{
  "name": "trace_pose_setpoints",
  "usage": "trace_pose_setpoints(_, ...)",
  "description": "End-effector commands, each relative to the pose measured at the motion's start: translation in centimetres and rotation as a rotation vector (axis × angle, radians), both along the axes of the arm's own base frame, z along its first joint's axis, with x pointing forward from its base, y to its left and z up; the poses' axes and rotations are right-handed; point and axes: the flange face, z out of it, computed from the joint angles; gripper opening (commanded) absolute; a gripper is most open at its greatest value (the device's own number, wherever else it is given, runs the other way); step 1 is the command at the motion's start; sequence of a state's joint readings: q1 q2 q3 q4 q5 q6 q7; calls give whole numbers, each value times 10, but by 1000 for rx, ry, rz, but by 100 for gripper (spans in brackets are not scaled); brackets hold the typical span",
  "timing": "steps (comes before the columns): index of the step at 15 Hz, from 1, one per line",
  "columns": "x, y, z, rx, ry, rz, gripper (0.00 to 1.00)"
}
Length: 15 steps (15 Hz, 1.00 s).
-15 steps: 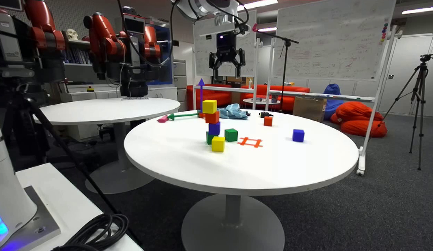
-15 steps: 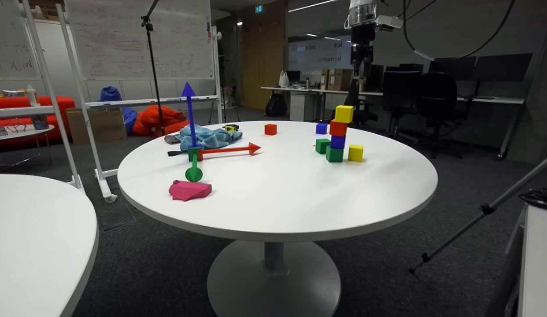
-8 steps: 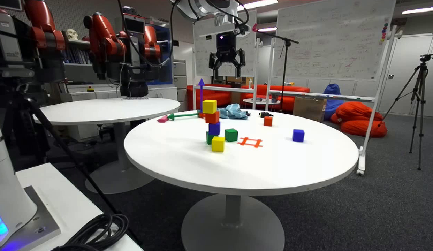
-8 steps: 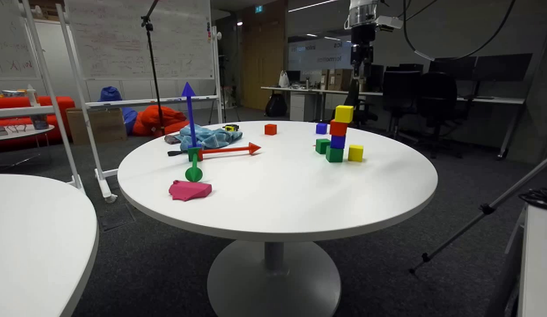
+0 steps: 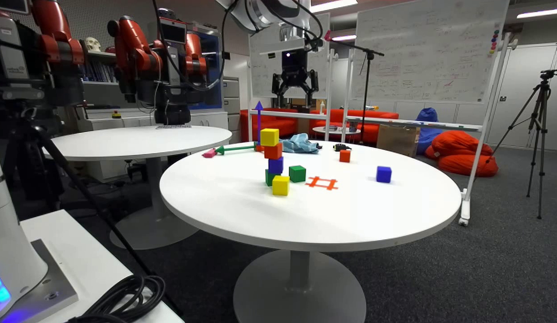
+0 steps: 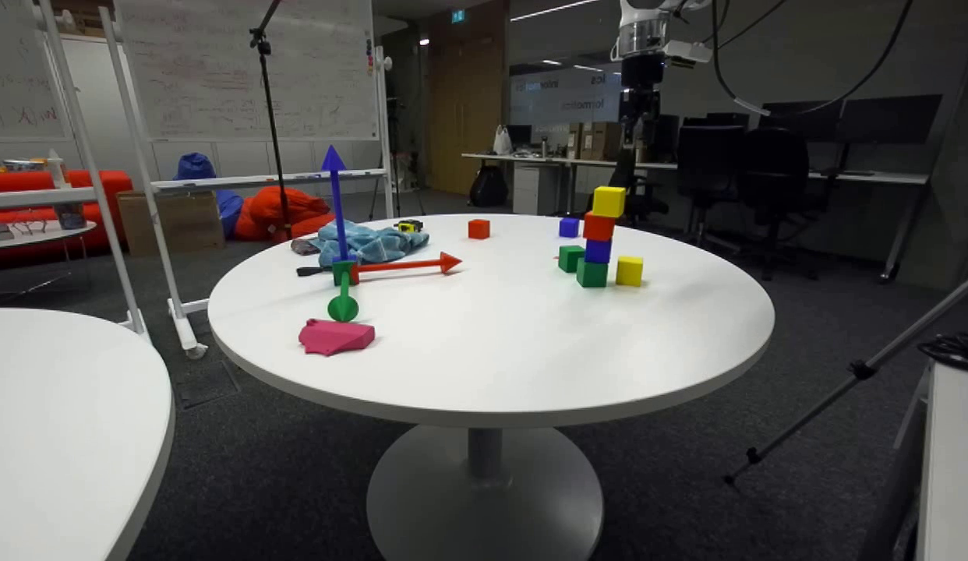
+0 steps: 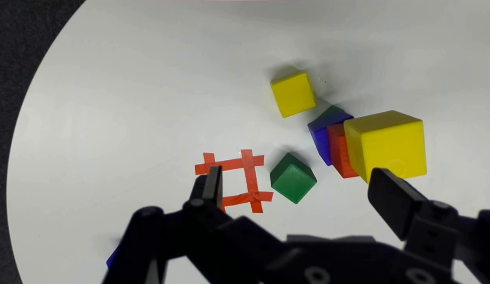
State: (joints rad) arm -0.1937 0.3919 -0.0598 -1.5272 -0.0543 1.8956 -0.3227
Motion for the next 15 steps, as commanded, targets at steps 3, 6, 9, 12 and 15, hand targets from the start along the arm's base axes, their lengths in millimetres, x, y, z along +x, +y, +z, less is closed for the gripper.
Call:
trace_pose_setpoints(3,-24,-27,-71,91,9,-55,100)
trace_pose_setpoints(6,-39,-32,-97,132,9,-83,100)
trace_pose_setpoints(9,-50,-36,-113,139,-19,-78,100)
trace_pose_setpoints(12,-53,-45,-129,135,-53,6,100)
trace_pose_setpoints(15,-58,-54,-145,156,-64,118,100)
